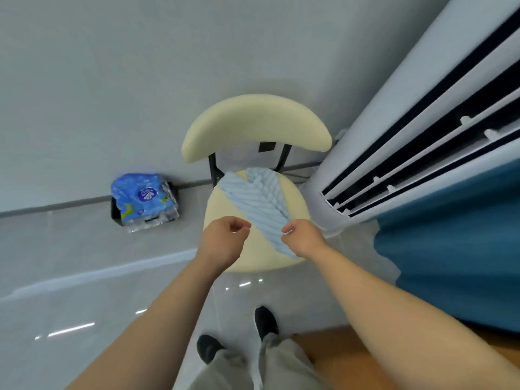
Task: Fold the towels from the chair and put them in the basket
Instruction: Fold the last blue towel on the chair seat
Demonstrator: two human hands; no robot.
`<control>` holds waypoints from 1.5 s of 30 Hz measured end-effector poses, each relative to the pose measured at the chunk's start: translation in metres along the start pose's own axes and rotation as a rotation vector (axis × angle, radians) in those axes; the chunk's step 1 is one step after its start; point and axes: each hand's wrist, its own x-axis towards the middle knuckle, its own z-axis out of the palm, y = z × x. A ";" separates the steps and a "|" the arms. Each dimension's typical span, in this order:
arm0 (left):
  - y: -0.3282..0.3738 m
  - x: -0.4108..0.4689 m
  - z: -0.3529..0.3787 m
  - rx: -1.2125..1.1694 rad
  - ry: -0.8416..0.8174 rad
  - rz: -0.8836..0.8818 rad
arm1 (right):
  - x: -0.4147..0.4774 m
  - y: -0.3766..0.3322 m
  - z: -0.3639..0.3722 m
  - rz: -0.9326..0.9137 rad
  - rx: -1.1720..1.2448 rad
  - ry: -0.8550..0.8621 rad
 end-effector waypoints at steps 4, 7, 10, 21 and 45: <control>-0.046 0.032 0.049 -0.076 0.053 -0.020 | 0.063 0.027 0.022 -0.054 -0.186 0.021; -0.087 0.067 0.088 -0.147 0.100 -0.006 | 0.119 0.051 0.046 -0.106 -0.375 0.091; -0.127 0.096 0.125 -0.221 0.157 0.020 | 0.169 0.078 0.069 -0.148 -0.502 0.171; -0.206 0.097 0.216 -0.267 0.408 0.159 | 0.232 0.142 0.107 -0.501 -0.510 0.404; -0.184 -0.088 0.227 -0.063 0.750 0.459 | -0.023 0.131 0.054 -1.519 -0.075 0.030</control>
